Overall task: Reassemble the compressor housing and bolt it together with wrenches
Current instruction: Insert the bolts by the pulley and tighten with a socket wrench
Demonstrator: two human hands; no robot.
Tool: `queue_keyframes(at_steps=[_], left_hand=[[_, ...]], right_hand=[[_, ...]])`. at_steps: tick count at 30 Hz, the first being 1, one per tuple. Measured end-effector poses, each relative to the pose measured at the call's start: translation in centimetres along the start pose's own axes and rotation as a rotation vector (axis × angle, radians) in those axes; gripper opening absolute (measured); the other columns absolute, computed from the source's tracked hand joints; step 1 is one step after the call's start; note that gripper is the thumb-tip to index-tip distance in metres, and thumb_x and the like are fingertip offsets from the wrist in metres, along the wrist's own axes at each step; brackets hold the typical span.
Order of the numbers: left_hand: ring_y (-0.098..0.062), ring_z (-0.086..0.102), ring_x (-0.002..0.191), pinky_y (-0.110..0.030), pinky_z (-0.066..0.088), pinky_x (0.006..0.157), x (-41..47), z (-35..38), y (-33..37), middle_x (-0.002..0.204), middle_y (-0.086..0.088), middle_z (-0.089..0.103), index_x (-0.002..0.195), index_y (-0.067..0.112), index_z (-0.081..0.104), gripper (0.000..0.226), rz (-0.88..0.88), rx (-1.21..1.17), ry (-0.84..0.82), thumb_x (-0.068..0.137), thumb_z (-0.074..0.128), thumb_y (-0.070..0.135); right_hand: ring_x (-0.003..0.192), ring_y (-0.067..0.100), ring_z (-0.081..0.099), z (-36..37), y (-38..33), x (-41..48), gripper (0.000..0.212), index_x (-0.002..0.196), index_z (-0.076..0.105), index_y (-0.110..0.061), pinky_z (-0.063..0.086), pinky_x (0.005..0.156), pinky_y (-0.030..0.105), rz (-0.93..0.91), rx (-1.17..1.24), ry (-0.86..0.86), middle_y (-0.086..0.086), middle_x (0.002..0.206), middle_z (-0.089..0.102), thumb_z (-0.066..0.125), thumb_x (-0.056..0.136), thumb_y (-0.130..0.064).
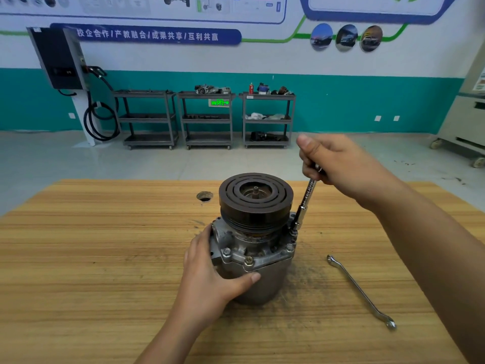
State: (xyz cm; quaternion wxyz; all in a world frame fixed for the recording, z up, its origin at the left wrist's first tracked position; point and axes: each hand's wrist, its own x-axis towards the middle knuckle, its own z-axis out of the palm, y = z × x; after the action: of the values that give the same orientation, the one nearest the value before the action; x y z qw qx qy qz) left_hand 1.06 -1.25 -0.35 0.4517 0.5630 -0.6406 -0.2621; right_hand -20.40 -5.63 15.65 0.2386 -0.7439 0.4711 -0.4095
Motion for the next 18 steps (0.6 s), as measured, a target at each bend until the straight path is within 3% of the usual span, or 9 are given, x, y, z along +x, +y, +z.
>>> queue_keyframes(at_steps=[8,15,18], left_hand=[[-0.003,0.032,0.125,-0.026,0.03,0.104,-0.07,0.03,-0.17,0.128,0.023,0.032,0.144,0.036,0.023,0.117,-0.002,-0.001,-0.003,0.044,0.08,0.057],[-0.003,0.034,0.126,-0.027,0.031,0.104,-0.14,0.03,-0.35,0.131,0.022,0.035,0.142,0.039,0.025,0.112,0.013,-0.018,-0.004,0.047,0.083,0.053],[-0.002,0.034,0.125,-0.026,0.031,0.102,-0.13,0.05,-0.35,0.13,0.024,0.034,0.142,0.039,0.024,0.113,0.011,-0.018,-0.007,0.047,0.083,0.056]], right_hand=[[0.042,-0.001,0.038,0.32,-0.06,1.0,0.04,0.07,0.044,-0.013,0.03,0.041,0.008,0.041,0.06,-0.026,-0.004,0.057,0.037,0.035,0.1,-0.039],[0.041,-0.001,0.036,0.35,-0.12,1.0,0.04,0.068,0.043,-0.013,0.029,0.041,0.007,0.012,0.077,-0.03,-0.013,0.046,0.037,0.036,0.1,-0.036],[0.044,0.0,0.038,0.77,-0.23,0.97,0.038,0.069,0.042,-0.013,0.029,0.043,0.007,-0.018,0.075,-0.044,-0.008,0.056,0.035,0.035,0.1,-0.034]])
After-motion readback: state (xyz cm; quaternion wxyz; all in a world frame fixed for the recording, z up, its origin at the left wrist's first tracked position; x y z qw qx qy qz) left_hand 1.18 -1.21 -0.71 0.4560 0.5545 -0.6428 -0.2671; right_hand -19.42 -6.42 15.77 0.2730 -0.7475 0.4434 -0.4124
